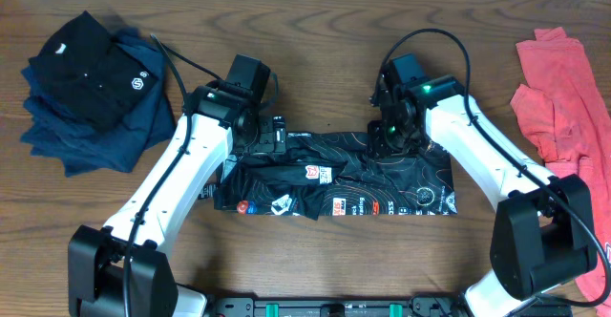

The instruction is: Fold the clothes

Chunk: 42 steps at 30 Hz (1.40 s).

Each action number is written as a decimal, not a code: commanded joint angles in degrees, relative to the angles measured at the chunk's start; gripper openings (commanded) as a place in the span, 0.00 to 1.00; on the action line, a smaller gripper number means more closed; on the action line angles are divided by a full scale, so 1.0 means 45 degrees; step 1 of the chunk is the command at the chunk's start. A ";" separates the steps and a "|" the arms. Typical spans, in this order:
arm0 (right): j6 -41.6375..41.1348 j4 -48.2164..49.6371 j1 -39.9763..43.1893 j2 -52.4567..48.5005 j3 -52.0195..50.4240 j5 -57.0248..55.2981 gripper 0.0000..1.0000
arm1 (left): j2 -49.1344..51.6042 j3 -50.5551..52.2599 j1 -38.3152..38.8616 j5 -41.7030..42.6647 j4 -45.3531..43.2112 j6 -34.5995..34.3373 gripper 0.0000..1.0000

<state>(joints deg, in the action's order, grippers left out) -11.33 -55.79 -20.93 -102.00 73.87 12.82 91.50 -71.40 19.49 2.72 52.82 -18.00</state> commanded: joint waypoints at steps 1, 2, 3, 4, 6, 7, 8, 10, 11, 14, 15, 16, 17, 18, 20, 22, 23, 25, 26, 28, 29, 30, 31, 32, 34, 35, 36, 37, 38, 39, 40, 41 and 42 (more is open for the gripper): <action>0.0389 -0.0189 -0.0078 -0.0078 -0.0039 -0.0651 0.33 | 0.0044 -0.0005 -0.0112 -0.0189 0.0117 0.0068 0.96; -0.0233 -0.0335 -0.0078 -0.0078 -0.0039 -0.1603 0.33 | 0.0044 -0.0005 -0.0112 -0.0189 0.0117 0.0068 0.96; -0.0777 -0.0495 -0.0078 -0.0078 -0.0039 -0.2487 0.34 | 0.0044 -0.0005 -0.0112 -0.0189 0.0117 0.0068 0.96; -0.1370 -0.0680 -0.0078 -0.0078 -0.0039 -0.3468 0.35 | 0.0044 -0.0005 -0.0112 -0.0189 0.0117 0.0068 0.96; -0.1977 -0.0947 -0.0078 -0.0078 -0.0044 -0.4711 0.38 | 0.0044 -0.0005 -0.0112 -0.0189 0.0117 0.0068 0.96; -0.1987 -0.0981 -0.0078 -0.0078 -0.0058 -0.4867 0.39 | 0.0044 -0.0005 -0.0112 -0.0189 0.0117 0.0068 0.96; -0.1987 -0.0976 -0.0078 -0.0078 -0.0092 -0.4862 0.40 | 0.0044 -0.0005 -0.0112 -0.0189 0.0117 0.0068 0.96; -0.1987 -0.0976 -0.0078 -0.0078 -0.0228 -0.4857 0.40 | 0.0044 -0.0005 -0.0112 -0.0189 0.0117 0.0068 0.96; -0.2001 -0.0947 -0.0078 -0.0078 -0.0321 -0.4857 0.40 | 0.0044 -0.0005 -0.0112 -0.0189 0.0117 0.0068 0.96; -0.2215 -0.0738 -0.0078 -0.0078 -0.0777 -0.4852 0.40 | 0.0044 -0.0005 -0.0112 -0.0189 0.0117 0.0068 0.96; -0.2249 -0.0622 -0.0078 -0.0078 -0.0952 -0.4852 0.40 | 0.0044 -0.0010 -0.0112 -0.0189 0.0121 0.0068 0.96; -0.2249 -0.0520 -0.0078 -0.0078 -0.1093 -0.4852 0.40 | 0.0044 -0.0005 -0.0112 -0.0189 0.0121 0.0068 0.96; -0.2254 -0.0408 -0.0078 -0.0078 -0.1243 -0.4847 0.39 | 0.0044 -0.0005 -0.0112 -0.0189 0.0121 0.0068 0.96; -0.2312 -0.0277 -0.0078 -0.0078 -0.1433 -0.4847 0.40 | 0.0044 -0.0005 -0.0112 -0.0189 0.0126 0.0068 0.96; -0.2433 -0.0058 -0.0078 -0.0078 -0.1763 -0.4843 0.39 | 0.0044 -0.0005 -0.0112 -0.0189 0.0126 0.0068 0.96; -0.2429 0.0243 -0.0078 -0.0078 -0.2050 -0.4799 0.39 | 0.0044 -0.0005 -0.0112 -0.0189 0.0126 0.0068 0.96; -0.2433 0.0384 -0.0078 -0.0078 -0.2152 -0.4799 0.38 | 0.0044 -0.0005 -0.0112 -0.0189 0.0121 0.0068 0.96; -0.2433 0.0612 -0.0078 -0.0078 -0.2293 -0.4794 0.35 | 0.0044 -0.0005 -0.0112 -0.0189 0.0126 0.0068 0.96; -0.2433 0.0646 -0.0078 -0.0078 -0.2302 -0.4784 0.35 | 0.0044 -0.0005 -0.0112 -0.0189 0.0126 0.0068 0.96; -0.2433 0.0733 -0.0078 -0.0078 -0.2302 -0.4745 0.33 | 0.0044 -0.0005 -0.0112 -0.0189 0.0126 0.0068 0.96; -0.2433 0.0738 -0.0078 -0.0078 -0.2302 -0.4745 0.31 | 0.0044 -0.0005 -0.0112 -0.0189 0.0121 0.0068 0.96; -0.2433 0.0733 -0.0078 -0.0078 -0.2302 -0.4745 0.28 | 0.0044 -0.0005 -0.0112 -0.0189 0.0126 0.0068 0.96; -0.2433 0.0733 -0.0078 -0.0078 -0.2302 -0.4745 0.25 | 0.0044 -0.0005 -0.0112 -0.0189 0.0126 0.0068 0.96; -0.2433 0.0733 -0.0078 -0.0078 -0.2302 -0.4750 0.19 | 0.0044 -0.0005 -0.0112 -0.0189 0.0131 0.0068 0.96; -0.2433 0.0733 -0.0078 -0.0078 -0.2302 -0.4750 0.07 | 0.0044 -0.0005 -0.0112 -0.0189 0.0131 0.0068 0.96; -0.2433 0.0733 -0.0078 -0.0078 -0.2302 -0.4750 0.02 | 0.0044 -0.0005 -0.0112 -0.0189 0.0131 0.0068 0.96; -0.2433 0.0729 -0.0078 -0.0078 -0.2302 -0.4745 0.01 | 0.0044 -0.0005 -0.0112 -0.0189 0.0131 0.0068 0.96; -0.2438 0.0729 -0.0078 -0.0078 -0.2302 -0.4745 0.01 | 0.0044 -0.0005 -0.0112 -0.0189 0.0136 0.0068 0.96; -0.2438 0.0729 -0.0078 -0.0078 -0.2302 -0.4745 0.01 | 0.0044 -0.0005 -0.0112 -0.0189 0.0141 0.0068 0.96; -0.2438 0.0729 -0.0078 -0.0078 -0.2302 -0.4745 0.01 | 0.0044 -0.0005 -0.0112 -0.0189 0.0151 0.0068 0.96; -0.2433 0.0729 -0.0078 -0.0078 -0.2302 -0.4697 0.01 | 0.0044 -0.0005 -0.0112 -0.0189 0.0155 0.0068 0.96; -0.2429 0.0733 -0.0078 -0.0078 -0.2302 -0.4605 0.01 | 0.0044 -0.0005 -0.0112 -0.0189 0.0160 0.0068 0.96; -0.2404 0.0738 -0.0083 -0.0078 -0.2302 -0.4401 0.01 | 0.0044 -0.0005 -0.0112 -0.0189 0.0160 0.0068 0.96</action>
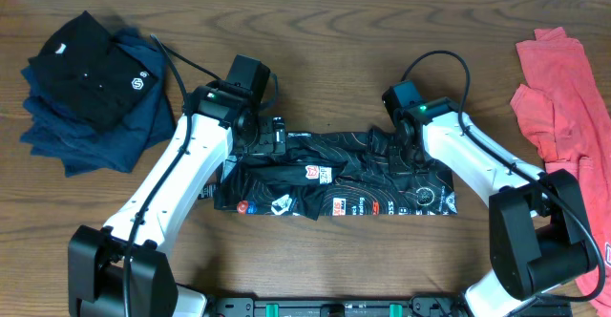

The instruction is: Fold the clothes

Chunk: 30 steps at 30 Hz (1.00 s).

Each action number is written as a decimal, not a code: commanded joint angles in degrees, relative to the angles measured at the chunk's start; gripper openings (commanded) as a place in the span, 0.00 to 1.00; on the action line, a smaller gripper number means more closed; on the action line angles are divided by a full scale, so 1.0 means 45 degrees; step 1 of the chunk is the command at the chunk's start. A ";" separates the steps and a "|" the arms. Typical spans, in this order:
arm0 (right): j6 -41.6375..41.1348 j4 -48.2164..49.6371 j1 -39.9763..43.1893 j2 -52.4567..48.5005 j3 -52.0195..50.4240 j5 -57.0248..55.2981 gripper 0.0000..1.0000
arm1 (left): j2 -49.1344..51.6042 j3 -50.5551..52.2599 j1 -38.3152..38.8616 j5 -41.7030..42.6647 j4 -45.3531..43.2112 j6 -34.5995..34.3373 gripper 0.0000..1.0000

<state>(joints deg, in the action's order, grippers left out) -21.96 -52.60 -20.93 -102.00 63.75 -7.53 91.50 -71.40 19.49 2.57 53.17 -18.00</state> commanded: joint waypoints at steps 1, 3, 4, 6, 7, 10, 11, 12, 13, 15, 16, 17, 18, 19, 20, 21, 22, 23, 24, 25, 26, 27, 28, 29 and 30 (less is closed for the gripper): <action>0.0189 0.0053 -0.0097 -0.0078 -0.0053 0.0466 0.01 | 0.0044 -0.0005 -0.0112 -0.0155 0.0083 0.0068 0.96; 0.1787 0.0175 -0.0175 -0.0078 -0.0053 0.2035 0.01 | 0.0044 -0.0005 -0.0112 -0.0155 0.0078 0.0068 0.96; 0.2705 0.0194 -0.0228 -0.0078 -0.0053 0.2934 0.01 | 0.0044 -0.0005 -0.0112 -0.0155 0.0073 0.0068 0.96; 0.4809 0.0131 -0.0427 -0.0078 -0.0053 0.5207 0.01 | 0.0044 -0.0005 -0.0112 -0.0155 0.0068 0.0068 0.96; 0.5566 0.0112 -0.0539 -0.0078 -0.0053 0.6110 0.01 | 0.0044 -0.0005 -0.0112 -0.0155 0.0073 0.0068 0.96; 0.6280 0.0185 -0.0850 -0.0078 -0.0053 0.6999 0.11 | 0.0044 -0.0005 -0.0112 -0.0155 0.0078 0.0068 0.96; 0.6280 0.0219 -0.0933 -0.0078 -0.0053 0.6946 0.18 | 0.0044 -0.0005 -0.0112 -0.0155 0.0083 0.0068 0.96; 0.6280 0.0228 -0.0996 -0.0078 -0.0053 0.6849 0.22 | 0.0044 -0.0005 -0.0112 -0.0155 0.0087 0.0068 0.96; 0.6275 0.0219 -0.1035 -0.0078 -0.0053 0.6713 0.22 | 0.0044 -0.0005 -0.0112 -0.0155 0.0092 0.0068 0.96; 0.6275 0.0204 -0.1030 -0.0078 -0.0053 0.6625 0.21 | 0.0044 -0.0005 -0.0112 -0.0155 0.0131 0.0068 0.96; 0.6275 0.0209 -0.1020 -0.0078 -0.0053 0.6615 0.18 | 0.0044 -0.0005 -0.0112 -0.0155 0.0136 0.0068 0.96; 0.6275 0.0204 -0.1010 -0.0078 -0.0053 0.6557 0.16 | 0.0044 -0.0005 -0.0112 -0.0155 0.0136 0.0068 0.96; 0.6266 0.0209 -0.1005 -0.0078 -0.0049 0.6397 0.13 | 0.0044 -0.0005 -0.0112 -0.0155 0.0136 0.0068 0.96; 0.6207 0.0214 -0.1010 -0.0068 -0.0049 0.6222 0.12 | 0.0044 -0.0005 -0.0112 -0.0155 0.0136 0.0068 0.96; 0.6052 0.0223 -0.1005 -0.0044 -0.0044 0.5945 0.12 | 0.0044 -0.0005 -0.0112 -0.0155 0.0136 0.0068 0.96; 0.5853 0.0243 -0.1005 -0.0015 -0.0029 0.5620 0.13 | 0.0044 -0.0005 -0.0112 -0.0155 0.0131 0.0068 0.96; 0.5498 0.0355 -0.1010 0.0034 0.0005 0.5115 0.13 | 0.0044 -0.0005 -0.0112 -0.0155 0.0131 0.0068 0.96; 0.5153 0.0486 -0.1005 0.0092 0.0049 0.4643 0.13 | 0.0044 -0.0005 -0.0112 -0.0155 0.0126 0.0068 0.96; 0.4668 0.0690 -0.1005 0.0136 0.0141 0.3997 0.13 | 0.0044 -0.0005 -0.0112 -0.0155 0.0126 0.0068 0.96; 0.4362 0.0850 -0.1005 0.0185 0.0233 0.3555 0.13 | 0.0044 -0.0005 -0.0112 -0.0155 0.0121 0.0068 0.96; 0.4031 0.1107 -0.1005 0.0199 0.0355 0.2934 0.13 | 0.0049 -0.0005 -0.0112 -0.0155 0.0121 0.0068 0.96; 0.3706 0.1355 -0.1005 0.0228 0.0491 0.2390 0.12 | 0.0044 -0.0005 -0.0112 -0.0155 0.0121 0.0068 0.96; 0.3541 0.1574 -0.1005 0.0233 0.0583 0.2059 0.11 | 0.0049 -0.0005 -0.0112 -0.0155 0.0121 0.0068 0.96; 0.3453 0.1826 -0.1005 0.0228 0.0665 0.1778 0.10 | 0.0049 -0.0005 -0.0112 -0.0155 0.0121 0.0068 0.96; 0.3381 0.2055 -0.1005 0.0228 0.0695 0.1549 0.09 | 0.0049 -0.0005 -0.0112 -0.0155 0.0121 0.0068 0.96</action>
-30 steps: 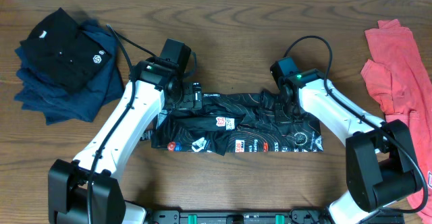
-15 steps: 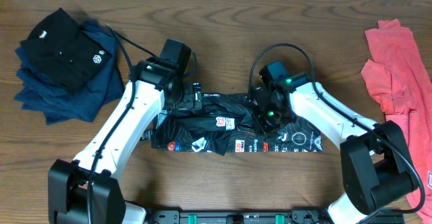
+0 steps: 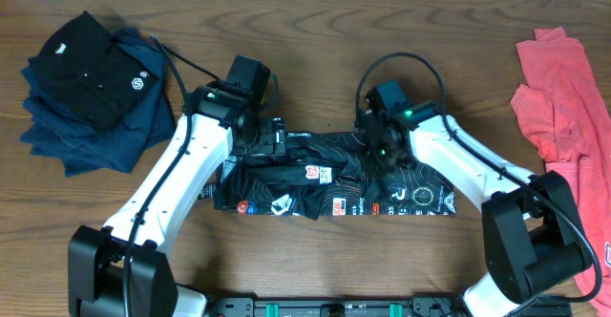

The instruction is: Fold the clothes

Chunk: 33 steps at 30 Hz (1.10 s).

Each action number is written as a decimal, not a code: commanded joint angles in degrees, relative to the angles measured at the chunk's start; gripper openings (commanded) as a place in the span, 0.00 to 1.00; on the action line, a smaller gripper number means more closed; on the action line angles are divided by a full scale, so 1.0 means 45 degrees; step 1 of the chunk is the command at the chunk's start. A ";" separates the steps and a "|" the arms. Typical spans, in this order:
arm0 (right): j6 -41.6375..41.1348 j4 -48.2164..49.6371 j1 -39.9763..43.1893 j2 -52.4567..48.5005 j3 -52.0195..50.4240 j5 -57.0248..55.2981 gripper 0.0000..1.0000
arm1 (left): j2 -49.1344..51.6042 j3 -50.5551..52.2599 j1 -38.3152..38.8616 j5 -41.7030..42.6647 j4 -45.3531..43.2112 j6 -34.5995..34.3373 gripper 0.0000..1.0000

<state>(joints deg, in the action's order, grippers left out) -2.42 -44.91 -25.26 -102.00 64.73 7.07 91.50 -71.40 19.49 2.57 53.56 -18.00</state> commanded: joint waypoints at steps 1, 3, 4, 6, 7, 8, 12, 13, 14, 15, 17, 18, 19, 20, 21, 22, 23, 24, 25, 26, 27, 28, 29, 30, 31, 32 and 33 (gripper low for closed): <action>-0.1151 0.0593 -0.0044 0.0228 0.0476 -0.1953 0.07 | 0.0049 -0.0005 -0.0112 -0.0155 0.0034 0.0068 0.96; -0.1520 0.0894 -0.0034 0.0223 0.0471 -0.2254 0.04 | 0.0049 -0.0005 -0.0112 -0.0155 0.0034 0.0068 0.96; -0.1520 0.1001 -0.0029 0.0223 0.0471 -0.2239 0.03 | 0.0049 -0.0005 -0.0112 -0.0155 0.0029 0.0068 0.96; -0.1554 0.1146 -0.0024 0.0219 0.0471 -0.2263 0.04 | 0.0049 -0.0005 -0.0112 -0.0155 0.0019 0.0068 0.96; -0.1554 0.1200 -0.0024 0.0199 0.0471 -0.2297 0.04 | 0.0049 -0.0005 -0.0112 -0.0155 -0.0010 0.0068 0.96; -0.1559 0.1229 -0.0019 0.0175 0.0471 -0.2331 0.04 | 0.0049 -0.0005 -0.0112 -0.0155 -0.0015 0.0068 0.96; -0.1894 0.1243 -0.0024 -0.0073 0.0452 -0.2856 0.02 | 0.0049 -0.0005 -0.0112 -0.0155 -0.0010 0.0068 0.96; -0.1894 0.1248 -0.0024 -0.0185 0.0452 -0.2837 0.02 | 0.0049 -0.0005 -0.0112 -0.0155 -0.0010 0.0063 0.96; -0.1894 0.1253 -0.0024 -0.0301 0.0452 -0.2812 0.01 | 0.0049 -0.0005 -0.0112 -0.0155 -0.0010 0.0063 0.96; -0.1894 0.1253 -0.0024 -0.0432 0.0452 -0.2812 0.01 | 0.0049 -0.0005 -0.0112 -0.0155 -0.0010 0.0063 0.96; -0.1885 0.1248 -0.0073 -0.0631 0.0447 -0.2686 0.01 | 0.0049 -0.0005 -0.0112 -0.0155 -0.0010 0.0063 0.96; -0.1865 0.1219 -0.0117 -0.0714 0.0447 -0.2375 0.01 | 0.0049 -0.0005 -0.0112 -0.0155 -0.0005 0.0068 0.96; -0.1705 0.1166 -0.0160 -0.0801 0.0447 -0.1870 0.01 | 0.0049 -0.0005 -0.0112 -0.0155 -0.0005 0.0063 0.96; -0.1418 0.1093 -0.0204 -0.0835 0.0447 -0.1277 0.01 | 0.0049 -0.0005 -0.0112 -0.0155 -0.0005 0.0068 0.96; -0.0986 0.0962 -0.0253 -0.0840 0.0447 -0.0476 0.01 | 0.0049 -0.0005 -0.0112 -0.0155 -0.0005 0.0068 0.96; -0.0699 0.0831 -0.0301 -0.0840 0.0447 0.0078 0.01 | 0.0049 -0.0005 -0.0112 -0.0155 -0.0010 0.0063 0.96; -0.0520 0.0714 -0.0340 -0.0835 0.0447 0.0413 0.01 | 0.0049 -0.0005 -0.0112 -0.0155 -0.0010 0.0068 0.96; -0.0379 0.0573 -0.0398 -0.0835 0.0447 0.0651 0.01 | 0.0049 -0.0005 -0.0112 -0.0155 -0.0010 0.0068 0.96; -0.0335 0.0423 -0.0442 -0.0835 0.0447 0.0797 0.01 | 0.0049 -0.0005 -0.0112 -0.0155 -0.0010 0.0068 0.96; -0.0287 0.0277 -0.0466 -0.0835 0.0447 0.0869 0.01 | 0.0049 -0.0005 -0.0112 -0.0155 -0.0010 0.0068 0.96; -0.0248 0.0092 -0.0481 -0.0835 0.0447 0.0874 0.01 | 0.0049 -0.0005 -0.0112 -0.0155 -0.0010 0.0068 0.96; -0.0238 -0.0058 -0.0486 -0.0835 0.0447 0.0874 0.01 | 0.0049 -0.0005 -0.0112 -0.0155 -0.0010 0.0068 0.96; -0.0141 -0.0257 -0.0486 -0.0835 0.0447 0.0879 0.01 | 0.0049 -0.0005 -0.0112 -0.0155 -0.0010 0.0068 0.96; -0.0107 -0.0364 -0.0486 -0.0835 0.0447 0.0874 0.01 | 0.0049 -0.0005 -0.0112 -0.0155 -0.0010 0.0068 0.96; -0.0005 -0.0510 -0.0486 -0.0835 0.0447 0.0874 0.02 | 0.0049 -0.0005 -0.0112 -0.0155 -0.0010 0.0068 0.96; -0.0005 -0.0612 -0.0486 -0.0835 0.0447 0.0869 0.02 | 0.0049 -0.0005 -0.0112 -0.0155 -0.0010 0.0063 0.96; 0.0053 -0.0704 -0.0486 -0.0835 0.0447 0.0869 0.02 | 0.0049 -0.0005 -0.0112 -0.0155 -0.0005 0.0068 0.96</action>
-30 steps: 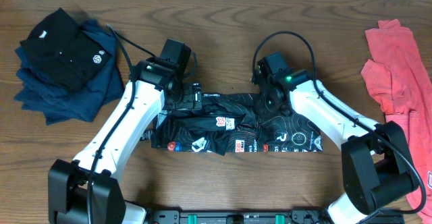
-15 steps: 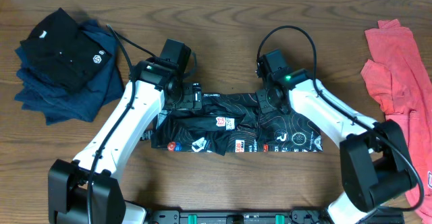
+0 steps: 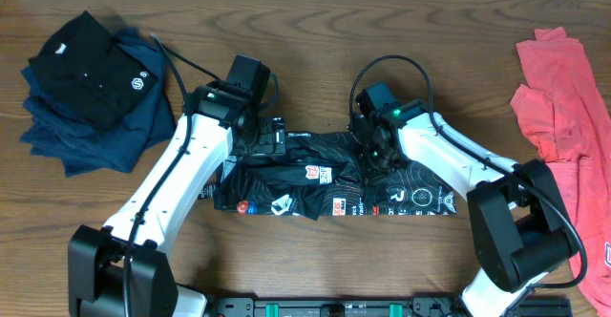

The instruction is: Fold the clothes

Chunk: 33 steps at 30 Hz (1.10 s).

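A black garment (image 3: pixel 420 195) with white and red printed logos lies as a long folded strip across the middle of the table. My left gripper (image 3: pixel 277 137) sits at the strip's upper left edge, its fingers together on the cloth there. My right gripper (image 3: pixel 374 161) points down onto the middle of the strip, near its upper edge. The wrist hides its jaws, so I cannot tell whether they are open or shut. Around the right gripper the cloth looks bunched.
A pile of folded dark blue and black clothes (image 3: pixel 86 83) lies at the back left. A coral-red garment (image 3: pixel 558 97) is spread at the right edge, running towards the front. Bare wooden table (image 3: pixel 315 31) shows behind the arms.
My right gripper has shifted slightly left and towards the front on the garment's middle. The left arm has not moved.
My right gripper first stood over the strip's upper right part, then lower on the cloth there. Later it was further left, near the middle, and now it is a little further left still. My left gripper stayed at the upper left edge throughout.
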Each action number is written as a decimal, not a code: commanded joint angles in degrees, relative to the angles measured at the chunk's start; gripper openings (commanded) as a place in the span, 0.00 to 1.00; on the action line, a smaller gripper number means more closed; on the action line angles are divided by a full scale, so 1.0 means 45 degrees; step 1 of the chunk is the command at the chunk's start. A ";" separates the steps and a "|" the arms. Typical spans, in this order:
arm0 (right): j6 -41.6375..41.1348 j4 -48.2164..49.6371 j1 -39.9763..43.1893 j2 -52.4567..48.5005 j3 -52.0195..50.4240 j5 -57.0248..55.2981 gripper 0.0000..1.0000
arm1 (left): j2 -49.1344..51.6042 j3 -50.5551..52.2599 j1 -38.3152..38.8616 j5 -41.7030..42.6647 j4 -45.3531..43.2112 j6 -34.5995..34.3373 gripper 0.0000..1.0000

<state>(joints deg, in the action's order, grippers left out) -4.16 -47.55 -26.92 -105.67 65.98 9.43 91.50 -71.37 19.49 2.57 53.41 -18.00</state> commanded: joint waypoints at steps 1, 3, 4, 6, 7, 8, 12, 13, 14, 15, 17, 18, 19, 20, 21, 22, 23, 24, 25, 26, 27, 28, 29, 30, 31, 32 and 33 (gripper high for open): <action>0.0481 -0.0209 -0.0121 -0.0019 0.0170 0.0345 0.02 | 0.0049 -0.0010 -0.0112 -0.0155 0.0029 0.0068 0.96; 0.0476 -0.0335 -0.0117 -0.0019 0.0170 0.0345 0.02 | 0.0049 -0.0010 -0.0112 -0.0155 0.0029 0.0063 0.96; 0.0476 -0.0398 -0.0117 -0.0019 0.0170 0.0345 0.02 | 0.0049 -0.0010 -0.0112 -0.0155 0.0034 0.0063 0.96; 0.0476 -0.0597 -0.0117 -0.0019 0.0170 0.0340 0.02 | 0.0049 -0.0010 -0.0112 -0.0155 0.0053 0.0068 0.96; 0.0476 -0.0695 -0.0117 -0.0019 0.0170 0.0340 0.03 | 0.0049 -0.0010 -0.0112 -0.0155 0.0087 0.0068 0.96; 0.0476 -0.0758 -0.0117 -0.0019 0.0170 0.0340 0.03 | 0.0049 -0.0010 -0.0112 -0.0155 0.0121 0.0068 0.96; 0.0457 -0.0797 -0.0117 0.0010 0.0175 0.0345 0.01 | 0.0049 -0.0010 -0.0117 -0.0155 0.0257 0.0068 0.97; 0.0389 -0.0782 -0.0117 0.0049 0.0185 0.0345 0.02 | 0.0049 -0.0010 -0.0117 -0.0160 0.0316 0.0068 0.99; 0.0311 -0.0777 -0.0117 0.0117 0.0219 0.0340 0.02 | 0.0049 -0.0010 -0.0126 -0.0160 0.0369 0.0068 0.98; 0.0223 -0.0787 -0.0117 0.0257 0.0301 0.0340 0.02 | 0.0049 -0.0010 -0.0141 -0.0170 0.0408 0.0073 0.98; 0.0199 -0.0792 -0.0102 0.0646 0.0481 0.0340 0.03 | 0.0049 -0.0010 -0.0282 -0.0165 0.0418 0.0068 0.98; 0.0087 -0.0811 -0.0083 0.0918 0.0607 0.0282 0.04 | 0.0049 -0.0010 -0.0389 -0.0160 0.0418 0.0068 0.98; -0.0019 -0.0850 -0.0024 0.1268 0.0772 0.0223 0.04 | 0.0049 -0.0010 -0.0549 -0.0160 0.0418 0.0068 0.98; -0.0019 -0.0889 0.0029 0.1506 0.0874 0.0228 0.05 | 0.0049 -0.0005 -0.0719 -0.0160 0.0418 0.0073 0.98; -0.0015 -0.0928 0.0121 0.1831 0.1010 0.0223 0.06 | 0.0049 0.0005 -0.0903 -0.0155 0.0418 0.0073 0.98; -0.0015 -0.0962 0.0228 0.2171 0.1107 0.0233 0.10 | 0.0049 0.0024 -0.1141 -0.0146 0.0408 0.0083 0.98; -0.0015 -0.0957 0.0335 0.2501 0.1161 0.0238 0.23 | 0.0049 0.0063 -0.1375 0.0029 0.0379 0.0330 0.98; -0.0015 -0.0952 0.0423 0.2773 0.1171 0.0248 0.36 | 0.0053 0.0102 -0.1574 0.0505 0.0316 0.0865 0.98; -0.0015 -0.0952 0.0500 0.3055 0.1171 0.0248 0.44 | 0.0083 0.0170 -0.1787 0.1248 0.0248 0.1622 0.98; -0.0010 -0.0947 0.0549 0.3279 0.1171 0.0243 0.46 | 0.0136 0.0223 -0.1996 0.1870 0.0223 0.2215 0.98; -0.0010 -0.0947 0.0583 0.3439 0.1171 0.0243 0.47 | 0.0209 0.0277 -0.2157 0.2079 0.0223 0.2463 0.98; -0.0010 -0.0947 0.0597 0.3546 0.1171 0.0243 0.47 | 0.0330 0.0374 -0.2375 0.2089 0.0204 0.2531 0.98; -0.0015 -0.0962 0.0612 0.3589 0.1171 0.0243 0.47 | 0.0442 0.0452 -0.2555 0.2093 0.0165 0.2526 0.98; -0.0019 -0.1010 0.0612 0.3589 0.1171 0.0248 0.47 | 0.0617 0.0539 -0.2754 0.2103 0.0112 0.2521 0.98; -0.0019 -0.1039 0.0612 0.3589 0.1166 0.0248 0.47 | 0.0753 0.0607 -0.2905 0.2103 0.0068 0.2526 0.98; -0.0019 -0.1093 0.0612 0.3560 0.1156 0.0243 0.47 | 0.0986 0.0651 -0.3084 0.2103 0.0058 0.2531 0.98; -0.0019 -0.1151 0.0612 0.3551 0.1156 0.0243 0.47 | 0.1219 0.0651 -0.3201 0.2108 0.0068 0.2589 0.98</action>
<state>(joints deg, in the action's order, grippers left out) -3.99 -52.23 -24.56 -89.25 70.83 10.52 93.84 -69.67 6.92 10.24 53.60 -9.06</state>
